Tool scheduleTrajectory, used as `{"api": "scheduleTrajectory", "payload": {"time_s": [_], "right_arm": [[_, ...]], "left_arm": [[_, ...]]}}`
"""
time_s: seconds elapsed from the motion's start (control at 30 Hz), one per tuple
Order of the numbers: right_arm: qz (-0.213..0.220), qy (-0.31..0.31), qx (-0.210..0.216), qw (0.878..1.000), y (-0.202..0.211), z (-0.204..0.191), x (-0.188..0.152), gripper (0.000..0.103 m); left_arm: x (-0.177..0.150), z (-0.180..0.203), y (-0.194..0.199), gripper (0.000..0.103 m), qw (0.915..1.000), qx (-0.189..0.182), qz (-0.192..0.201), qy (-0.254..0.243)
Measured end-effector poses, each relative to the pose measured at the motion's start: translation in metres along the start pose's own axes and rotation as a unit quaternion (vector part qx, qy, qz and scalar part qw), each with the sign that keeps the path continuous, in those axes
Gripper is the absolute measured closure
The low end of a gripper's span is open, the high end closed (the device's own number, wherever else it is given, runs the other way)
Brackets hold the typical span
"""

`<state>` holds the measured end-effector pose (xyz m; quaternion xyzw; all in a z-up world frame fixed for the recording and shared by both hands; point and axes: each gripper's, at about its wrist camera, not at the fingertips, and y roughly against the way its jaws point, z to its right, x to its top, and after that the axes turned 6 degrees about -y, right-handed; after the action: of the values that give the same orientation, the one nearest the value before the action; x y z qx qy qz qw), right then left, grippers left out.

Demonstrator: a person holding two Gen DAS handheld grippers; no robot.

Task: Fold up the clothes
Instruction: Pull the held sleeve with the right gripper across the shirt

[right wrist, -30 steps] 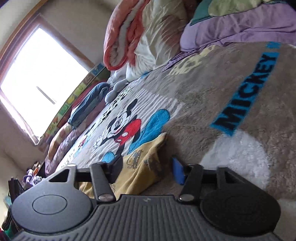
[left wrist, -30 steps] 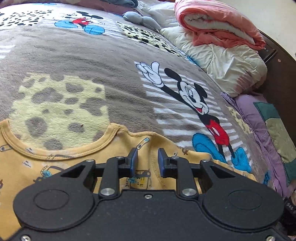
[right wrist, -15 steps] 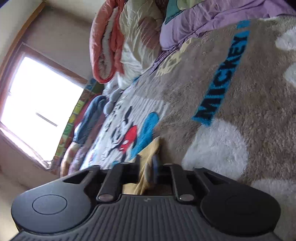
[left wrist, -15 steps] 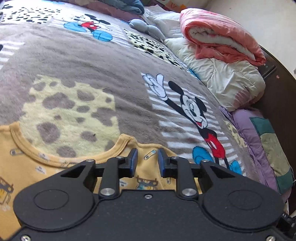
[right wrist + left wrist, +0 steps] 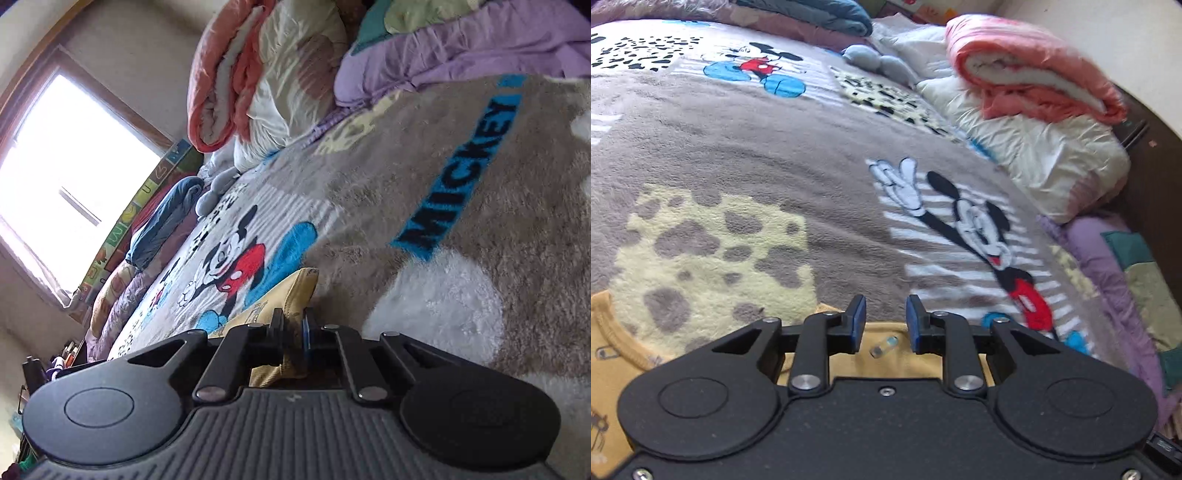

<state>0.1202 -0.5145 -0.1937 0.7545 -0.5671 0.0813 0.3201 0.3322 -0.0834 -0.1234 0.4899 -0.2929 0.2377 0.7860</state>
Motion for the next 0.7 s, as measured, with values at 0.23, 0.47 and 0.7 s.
{"api": "scheduleTrajectory", "payload": {"time_s": [0.23,0.47,0.7], "right_arm": [[0.007,-0.002,-0.023,1.0,-0.003,0.001,-0.002,0.088],[0.033,0.018,-0.041,0.998,0.002,-0.004,-0.003,0.088],[0.062,0.081,-0.028,0.994,0.018,-0.026,-0.008,0.081]], "left_arm": [[-0.013,0.023,-0.028,0.082,0.9903,0.063,-0.038,-0.118],[-0.017,0.026,0.037,0.082,0.9907,0.065,0.014,-0.119],[-0.075,-0.009,0.134,0.08,0.9886,0.095,0.017,-0.116]]}}
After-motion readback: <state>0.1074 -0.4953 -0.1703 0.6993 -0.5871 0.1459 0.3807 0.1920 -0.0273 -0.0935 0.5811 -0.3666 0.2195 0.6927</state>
